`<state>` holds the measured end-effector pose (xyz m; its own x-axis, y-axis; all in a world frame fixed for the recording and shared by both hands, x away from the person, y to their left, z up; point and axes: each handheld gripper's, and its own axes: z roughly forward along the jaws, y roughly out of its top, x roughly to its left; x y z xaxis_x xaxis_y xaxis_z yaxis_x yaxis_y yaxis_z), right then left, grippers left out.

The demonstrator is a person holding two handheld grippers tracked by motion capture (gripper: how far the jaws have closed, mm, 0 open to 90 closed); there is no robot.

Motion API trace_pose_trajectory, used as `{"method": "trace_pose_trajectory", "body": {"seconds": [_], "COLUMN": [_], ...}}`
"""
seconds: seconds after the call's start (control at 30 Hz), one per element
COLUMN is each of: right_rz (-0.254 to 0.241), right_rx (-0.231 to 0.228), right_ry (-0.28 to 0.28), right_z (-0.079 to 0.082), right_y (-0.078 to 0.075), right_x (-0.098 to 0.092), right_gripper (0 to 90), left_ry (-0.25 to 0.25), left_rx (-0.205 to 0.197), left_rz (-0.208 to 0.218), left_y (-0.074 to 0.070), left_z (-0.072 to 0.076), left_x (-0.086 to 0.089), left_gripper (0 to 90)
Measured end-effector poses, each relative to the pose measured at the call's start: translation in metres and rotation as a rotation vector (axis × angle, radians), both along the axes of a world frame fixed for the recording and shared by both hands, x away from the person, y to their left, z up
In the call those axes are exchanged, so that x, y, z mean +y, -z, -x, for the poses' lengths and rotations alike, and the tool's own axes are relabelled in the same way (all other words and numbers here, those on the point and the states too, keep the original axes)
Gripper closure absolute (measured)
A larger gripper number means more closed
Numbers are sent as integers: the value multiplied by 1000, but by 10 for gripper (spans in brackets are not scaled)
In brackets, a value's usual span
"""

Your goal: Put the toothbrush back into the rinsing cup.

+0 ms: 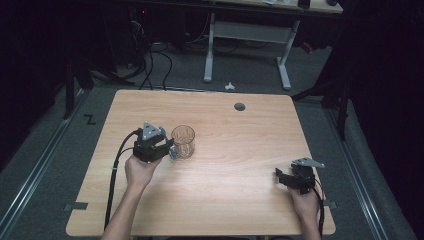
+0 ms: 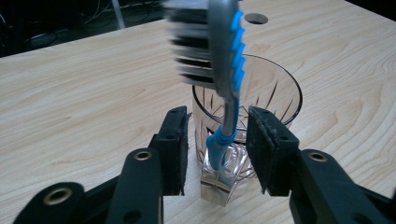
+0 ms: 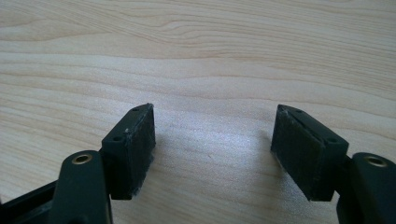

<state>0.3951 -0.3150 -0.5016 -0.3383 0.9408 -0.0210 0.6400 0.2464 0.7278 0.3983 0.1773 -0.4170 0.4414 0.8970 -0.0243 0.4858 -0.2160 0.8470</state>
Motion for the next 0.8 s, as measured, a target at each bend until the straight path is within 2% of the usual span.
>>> {"method": "trace_pose_trajectory", "body": {"seconds": [0.43,0.8], "right_rz": [-1,0], "right_rx": [1,-1], "right_ry": [0,-1], "right_z": [0,0], "right_y": [0,0], "right_x": [0,0], "right_gripper": [306,306], "left_ry": [-13,-20], "left_rx": [16,7], "left_rz": [18,17], "left_y": [0,-3], "left_z": [5,10], "left_x": [10,14], "left_gripper": [526,493]}}
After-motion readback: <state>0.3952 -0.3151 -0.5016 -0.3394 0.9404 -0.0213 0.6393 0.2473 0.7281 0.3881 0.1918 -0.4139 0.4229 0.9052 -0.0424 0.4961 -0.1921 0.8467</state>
